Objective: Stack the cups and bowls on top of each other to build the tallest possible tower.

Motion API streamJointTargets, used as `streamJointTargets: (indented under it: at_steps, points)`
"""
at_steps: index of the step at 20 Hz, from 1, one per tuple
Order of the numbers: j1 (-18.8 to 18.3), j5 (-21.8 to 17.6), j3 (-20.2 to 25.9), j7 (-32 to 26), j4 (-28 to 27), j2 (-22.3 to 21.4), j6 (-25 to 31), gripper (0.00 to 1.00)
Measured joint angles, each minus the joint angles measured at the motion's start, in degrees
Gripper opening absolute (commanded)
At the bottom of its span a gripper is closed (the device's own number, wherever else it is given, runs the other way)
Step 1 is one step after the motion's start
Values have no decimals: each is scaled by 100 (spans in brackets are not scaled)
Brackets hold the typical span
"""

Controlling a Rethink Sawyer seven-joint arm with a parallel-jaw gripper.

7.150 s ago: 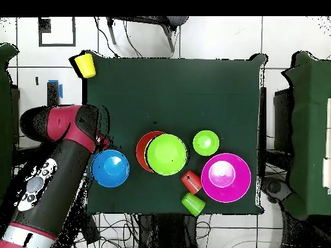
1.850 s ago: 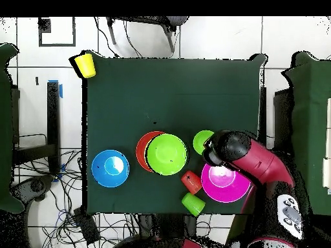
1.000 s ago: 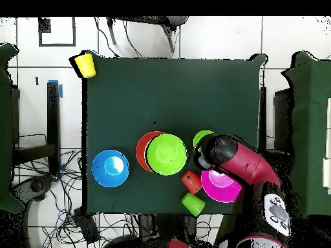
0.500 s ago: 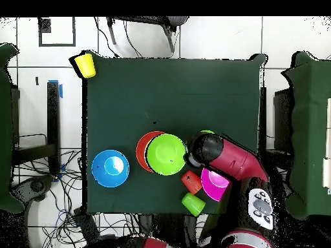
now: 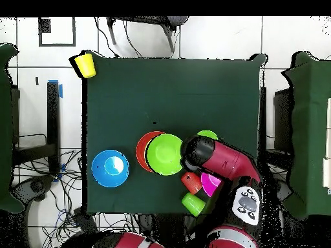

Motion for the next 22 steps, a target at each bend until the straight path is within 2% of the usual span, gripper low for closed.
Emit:
streamJointTargets:
  at_steps: [13,22]
  points:
    - [-92,1,-193,0,4,221,-104,100]
    - [-221,4,-193,1,11,501,-630,100]
